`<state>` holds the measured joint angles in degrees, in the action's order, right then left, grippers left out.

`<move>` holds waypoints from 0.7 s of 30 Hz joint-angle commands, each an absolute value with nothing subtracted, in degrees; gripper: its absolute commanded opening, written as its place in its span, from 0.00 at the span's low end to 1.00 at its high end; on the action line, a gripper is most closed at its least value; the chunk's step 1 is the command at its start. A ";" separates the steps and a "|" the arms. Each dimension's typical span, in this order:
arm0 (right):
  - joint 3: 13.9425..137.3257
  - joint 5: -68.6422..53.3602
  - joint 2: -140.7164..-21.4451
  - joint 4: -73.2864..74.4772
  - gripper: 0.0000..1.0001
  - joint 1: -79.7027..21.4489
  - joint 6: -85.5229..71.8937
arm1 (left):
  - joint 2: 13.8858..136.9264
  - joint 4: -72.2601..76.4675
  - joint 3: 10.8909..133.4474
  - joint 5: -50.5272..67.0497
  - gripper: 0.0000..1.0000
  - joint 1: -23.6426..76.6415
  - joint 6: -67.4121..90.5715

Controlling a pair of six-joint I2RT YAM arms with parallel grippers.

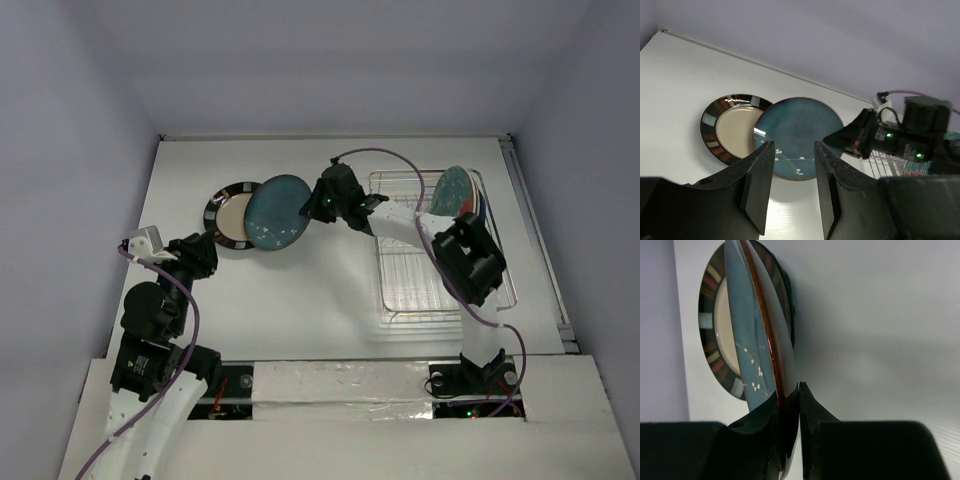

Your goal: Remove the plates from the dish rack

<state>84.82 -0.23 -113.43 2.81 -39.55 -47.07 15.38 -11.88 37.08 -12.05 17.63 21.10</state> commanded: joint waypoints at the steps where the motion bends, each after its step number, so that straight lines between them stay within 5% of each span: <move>1: 91.93 -4.74 -113.28 -18.36 0.00 -40.34 -59.22 | 16.17 -9.84 37.53 -11.87 0.35 17.93 21.01; 14: 101.07 -6.68 -130.95 -18.81 0.07 -45.70 -68.11 | 15.91 -9.58 37.44 -11.87 0.35 17.93 20.83; 18: 103.09 -5.81 -132.01 -15.58 0.41 -47.28 -67.16 | 15.82 -9.67 37.44 -11.87 0.35 17.93 20.92; 21: 102.57 -3.36 -130.79 -10.66 0.55 -47.81 -63.38 | 15.65 -9.67 37.44 -11.87 0.35 17.93 20.92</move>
